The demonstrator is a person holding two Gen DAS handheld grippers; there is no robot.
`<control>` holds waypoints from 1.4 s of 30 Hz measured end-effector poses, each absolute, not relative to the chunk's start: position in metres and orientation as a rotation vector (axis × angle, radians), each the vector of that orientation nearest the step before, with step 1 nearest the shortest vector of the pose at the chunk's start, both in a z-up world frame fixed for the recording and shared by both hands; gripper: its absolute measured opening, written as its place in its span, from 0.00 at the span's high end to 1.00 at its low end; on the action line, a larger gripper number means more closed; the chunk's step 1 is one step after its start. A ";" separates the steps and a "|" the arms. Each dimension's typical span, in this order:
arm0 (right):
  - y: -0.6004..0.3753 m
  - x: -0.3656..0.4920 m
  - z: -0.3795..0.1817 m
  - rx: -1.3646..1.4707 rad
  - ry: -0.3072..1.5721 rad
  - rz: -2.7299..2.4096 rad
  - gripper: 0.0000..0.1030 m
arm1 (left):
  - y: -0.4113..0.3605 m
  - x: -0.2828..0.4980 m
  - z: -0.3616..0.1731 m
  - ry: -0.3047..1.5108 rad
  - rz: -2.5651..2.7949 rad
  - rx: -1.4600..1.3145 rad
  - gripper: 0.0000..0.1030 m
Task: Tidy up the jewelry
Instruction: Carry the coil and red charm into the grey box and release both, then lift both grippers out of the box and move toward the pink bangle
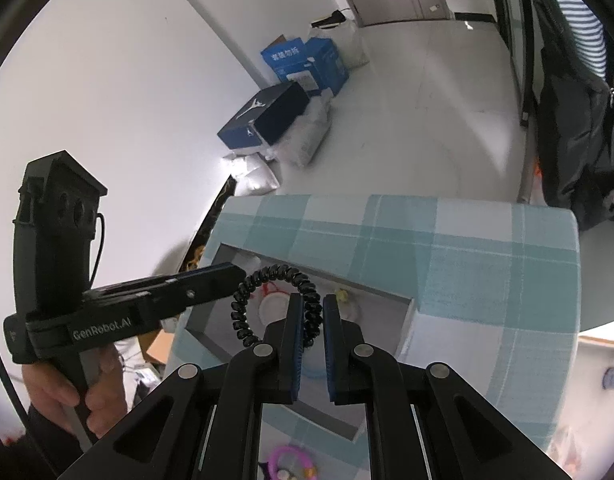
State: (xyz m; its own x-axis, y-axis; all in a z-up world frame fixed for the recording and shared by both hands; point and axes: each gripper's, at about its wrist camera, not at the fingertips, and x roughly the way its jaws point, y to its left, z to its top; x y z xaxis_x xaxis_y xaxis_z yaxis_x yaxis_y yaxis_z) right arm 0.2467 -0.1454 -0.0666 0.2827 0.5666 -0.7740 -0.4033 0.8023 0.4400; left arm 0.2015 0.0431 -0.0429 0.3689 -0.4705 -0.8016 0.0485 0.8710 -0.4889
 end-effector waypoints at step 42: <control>-0.177 0.182 -0.029 0.151 0.936 0.579 0.20 | 0.038 0.117 -0.027 1.012 -0.096 -0.171 0.38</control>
State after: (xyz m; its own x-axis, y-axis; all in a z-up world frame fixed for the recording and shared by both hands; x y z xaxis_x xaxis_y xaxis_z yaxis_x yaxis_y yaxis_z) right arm 0.1824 -0.1768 -0.0290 0.4540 0.5308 -0.7156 -0.4037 0.8385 0.3659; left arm 0.1174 0.0379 -0.0273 0.5274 -0.1593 -0.8345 0.0011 0.9824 -0.1869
